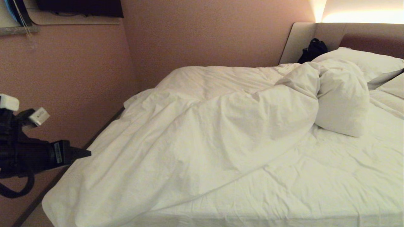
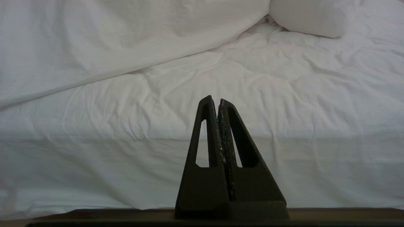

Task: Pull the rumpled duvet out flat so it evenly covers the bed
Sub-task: Flatten the corners of the folded blanket

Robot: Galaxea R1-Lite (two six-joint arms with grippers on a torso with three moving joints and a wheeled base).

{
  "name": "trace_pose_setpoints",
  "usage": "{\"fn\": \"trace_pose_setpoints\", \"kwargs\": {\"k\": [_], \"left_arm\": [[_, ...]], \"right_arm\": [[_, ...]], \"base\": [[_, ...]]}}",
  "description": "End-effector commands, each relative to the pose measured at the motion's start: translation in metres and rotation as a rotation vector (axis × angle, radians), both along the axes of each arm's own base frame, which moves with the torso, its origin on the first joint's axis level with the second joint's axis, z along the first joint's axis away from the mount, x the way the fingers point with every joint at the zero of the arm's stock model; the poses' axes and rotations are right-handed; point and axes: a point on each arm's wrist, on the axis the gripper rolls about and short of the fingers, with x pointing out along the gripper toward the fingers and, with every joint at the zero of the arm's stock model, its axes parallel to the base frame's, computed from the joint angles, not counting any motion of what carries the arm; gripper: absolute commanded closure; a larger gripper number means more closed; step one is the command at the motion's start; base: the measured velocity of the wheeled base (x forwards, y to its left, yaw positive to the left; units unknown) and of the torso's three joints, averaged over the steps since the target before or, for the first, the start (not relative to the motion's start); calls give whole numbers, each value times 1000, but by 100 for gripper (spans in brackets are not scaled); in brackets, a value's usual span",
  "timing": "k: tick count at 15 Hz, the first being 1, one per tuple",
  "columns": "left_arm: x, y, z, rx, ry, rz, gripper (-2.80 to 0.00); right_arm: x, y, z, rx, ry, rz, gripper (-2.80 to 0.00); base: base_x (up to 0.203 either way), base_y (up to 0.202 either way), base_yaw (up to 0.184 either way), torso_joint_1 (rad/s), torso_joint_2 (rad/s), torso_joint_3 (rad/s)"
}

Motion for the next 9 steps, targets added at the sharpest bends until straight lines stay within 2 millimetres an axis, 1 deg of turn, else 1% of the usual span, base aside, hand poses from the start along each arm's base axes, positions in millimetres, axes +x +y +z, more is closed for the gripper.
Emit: {"fn": "trace_pose_setpoints", "kwargs": {"k": [1,4,5,9], "left_arm": [[13,2,-26,49,79,-42,-280],[19,4,-39,134,60,-99,-280],[20,4,-40,138,57,-101,-280],[37,6,-62,129,110,-107,-280]], "right_arm": [[0,0,0,0,1,0,0],[0,0,0,0,1,0,0],[0,0,0,0,1,0,0],[0,0,0,0,1,0,0]], "base": [[0,0,0,0,0,0],[0,0,0,0,0,0],[0,0,0,0,0,0],[0,0,0,0,0,0]]}}
